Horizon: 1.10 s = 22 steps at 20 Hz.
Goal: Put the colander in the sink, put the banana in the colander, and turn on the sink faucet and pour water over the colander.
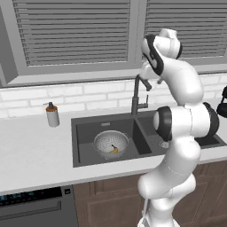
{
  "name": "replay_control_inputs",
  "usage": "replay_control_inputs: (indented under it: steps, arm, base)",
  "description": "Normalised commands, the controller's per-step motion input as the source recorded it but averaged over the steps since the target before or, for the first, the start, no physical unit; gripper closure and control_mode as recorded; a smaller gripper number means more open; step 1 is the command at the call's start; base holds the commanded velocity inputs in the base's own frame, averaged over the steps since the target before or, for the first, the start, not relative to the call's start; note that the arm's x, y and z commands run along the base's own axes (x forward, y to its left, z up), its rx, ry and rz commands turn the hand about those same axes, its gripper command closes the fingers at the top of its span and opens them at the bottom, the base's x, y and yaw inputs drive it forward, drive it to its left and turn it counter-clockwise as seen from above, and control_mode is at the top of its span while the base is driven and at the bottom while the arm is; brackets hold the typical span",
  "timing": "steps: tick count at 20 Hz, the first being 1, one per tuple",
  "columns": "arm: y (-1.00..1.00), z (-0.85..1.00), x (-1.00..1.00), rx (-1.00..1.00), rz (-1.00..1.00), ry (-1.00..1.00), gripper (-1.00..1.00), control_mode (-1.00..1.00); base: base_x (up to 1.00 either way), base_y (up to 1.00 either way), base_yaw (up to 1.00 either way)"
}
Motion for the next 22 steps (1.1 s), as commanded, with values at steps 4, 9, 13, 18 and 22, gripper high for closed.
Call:
replay_control_inputs:
  steps: [4, 9, 13, 18, 22]
  arm:
    - [-0.01, -0.21, 0.23, 0.0, 0.29, -0.22, -1.0, -1.0]
    - [0.0, -0.1, 0.41, 0.0, 0.16, -0.02, -1.0, -1.0]
    - [-0.01, 0.0, 0.39, 0.0, 0.0, 0.01, -1.0, -1.0]
    - [0.0, -0.01, 0.37, 0.0, -0.02, 0.02, -1.0, -1.0]
    - [0.0, -0.1, 0.3, 0.0, -0.09, 0.03, -1.0, -1.0]
  base:
    - [0.0, 0.0, 0.0]
    - [0.0, 0.0, 0.0]
    - [0.0, 0.0, 0.0]
    - [0.0, 0.0, 0.0]
    - [0.0, 0.0, 0.0]
